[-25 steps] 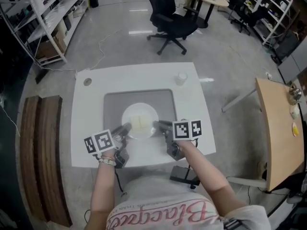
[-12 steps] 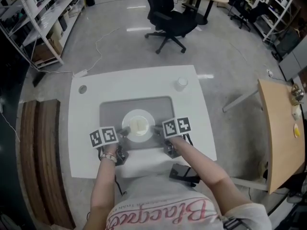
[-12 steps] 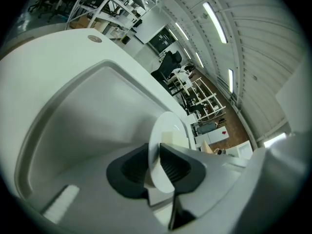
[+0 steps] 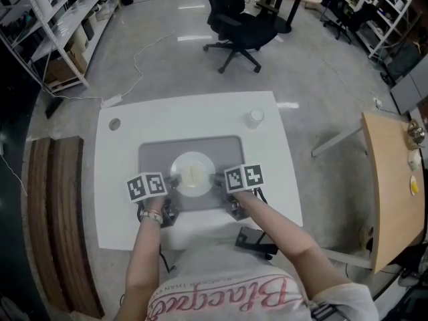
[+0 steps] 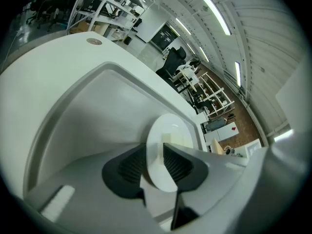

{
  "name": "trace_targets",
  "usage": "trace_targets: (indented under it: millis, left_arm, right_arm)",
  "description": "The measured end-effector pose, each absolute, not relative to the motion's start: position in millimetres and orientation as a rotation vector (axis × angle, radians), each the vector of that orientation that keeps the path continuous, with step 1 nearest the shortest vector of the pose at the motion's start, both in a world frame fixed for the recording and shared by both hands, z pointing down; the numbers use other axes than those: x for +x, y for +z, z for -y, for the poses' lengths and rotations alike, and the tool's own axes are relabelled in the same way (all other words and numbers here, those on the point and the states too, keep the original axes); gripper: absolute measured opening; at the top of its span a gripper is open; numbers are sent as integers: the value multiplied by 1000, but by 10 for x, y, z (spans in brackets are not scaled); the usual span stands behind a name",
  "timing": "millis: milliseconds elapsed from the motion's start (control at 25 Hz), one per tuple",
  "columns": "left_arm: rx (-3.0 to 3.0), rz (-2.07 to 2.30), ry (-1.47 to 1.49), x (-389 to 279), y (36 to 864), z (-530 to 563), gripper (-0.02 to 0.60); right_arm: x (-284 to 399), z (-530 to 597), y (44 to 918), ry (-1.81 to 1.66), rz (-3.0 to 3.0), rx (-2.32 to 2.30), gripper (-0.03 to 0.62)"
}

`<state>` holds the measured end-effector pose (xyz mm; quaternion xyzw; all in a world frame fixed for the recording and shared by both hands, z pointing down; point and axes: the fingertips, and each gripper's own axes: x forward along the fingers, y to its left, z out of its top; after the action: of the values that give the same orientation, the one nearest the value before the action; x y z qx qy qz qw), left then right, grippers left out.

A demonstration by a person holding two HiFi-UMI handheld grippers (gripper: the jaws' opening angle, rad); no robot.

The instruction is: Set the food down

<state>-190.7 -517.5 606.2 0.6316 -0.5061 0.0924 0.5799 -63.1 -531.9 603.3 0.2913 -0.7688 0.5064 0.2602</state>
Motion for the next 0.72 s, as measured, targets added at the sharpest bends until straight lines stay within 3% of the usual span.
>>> trace_targets:
  millis: [200, 360, 720]
  left_arm:
    - [1486, 1264, 225, -2051, 5978, 5242, 175]
    - [1488, 1315, 176, -2188, 5846, 5230, 175]
    - [1656, 1386, 77, -2162, 5223, 5061, 173]
  right_arm:
    - [-573, 5455, 5986, 1260, 2133, 839, 95]
    - [-541, 5529, 5747, 1220, 2218, 860, 120]
    - [-462, 5314, 4854, 1065, 2489, 817, 70]
